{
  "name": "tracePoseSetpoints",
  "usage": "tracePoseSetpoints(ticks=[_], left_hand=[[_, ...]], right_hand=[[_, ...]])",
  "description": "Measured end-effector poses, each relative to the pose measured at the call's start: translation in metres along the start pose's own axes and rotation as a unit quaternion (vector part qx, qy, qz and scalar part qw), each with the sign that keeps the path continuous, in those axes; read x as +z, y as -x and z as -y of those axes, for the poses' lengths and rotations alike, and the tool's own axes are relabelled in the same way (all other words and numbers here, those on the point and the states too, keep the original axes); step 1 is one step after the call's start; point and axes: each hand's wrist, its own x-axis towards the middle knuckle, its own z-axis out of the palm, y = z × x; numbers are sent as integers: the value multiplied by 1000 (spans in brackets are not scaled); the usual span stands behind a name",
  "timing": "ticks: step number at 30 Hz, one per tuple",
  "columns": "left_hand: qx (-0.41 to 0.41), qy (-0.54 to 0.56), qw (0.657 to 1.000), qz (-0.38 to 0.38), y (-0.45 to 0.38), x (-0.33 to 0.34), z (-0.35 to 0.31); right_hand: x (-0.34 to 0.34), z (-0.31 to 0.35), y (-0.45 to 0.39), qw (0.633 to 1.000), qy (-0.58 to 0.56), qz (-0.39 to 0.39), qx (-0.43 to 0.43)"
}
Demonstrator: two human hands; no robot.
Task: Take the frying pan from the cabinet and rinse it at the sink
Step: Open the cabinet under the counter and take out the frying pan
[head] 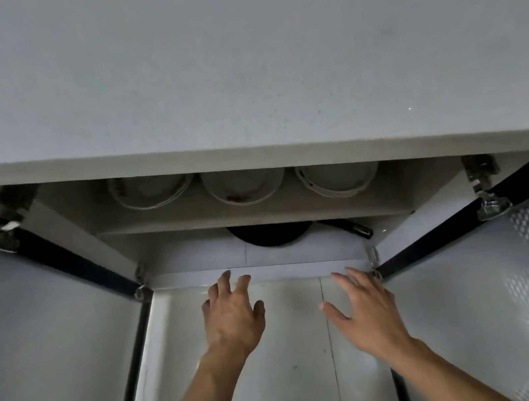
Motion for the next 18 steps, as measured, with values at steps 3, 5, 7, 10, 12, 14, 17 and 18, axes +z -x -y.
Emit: tracePoseSetpoints(ticks=[3, 5, 7, 10, 12, 14, 17, 18], left_hand=[[15, 4, 1000, -11, -29, 48, 4], [33, 7, 999, -16, -49, 76, 6], [52, -1, 998, -20, -67, 100, 8], [80, -7, 996, -43, -96, 130, 6], [98, -11, 993, -66, -121, 147, 3], [111, -18, 989, -93, -148, 165, 1], [134, -21, 982, -132, -179, 201, 2], [139, -24, 981, -134, -183, 214, 2]], right_hand=[[46, -17, -27, 1000, 1, 0, -2], [71, -26, -46, 1000, 7, -9, 0], [93, -35, -68, 1000, 9, -18, -4], [119, -47, -103, 998, -1, -52, -18], [137, -53, -134, 996, -1, -81, -29], [156, -59, -167, 995, 0, -97, -31], [184, -68, -204, 992, -36, -116, -23], [193, -72, -211, 991, -49, -120, -21]])
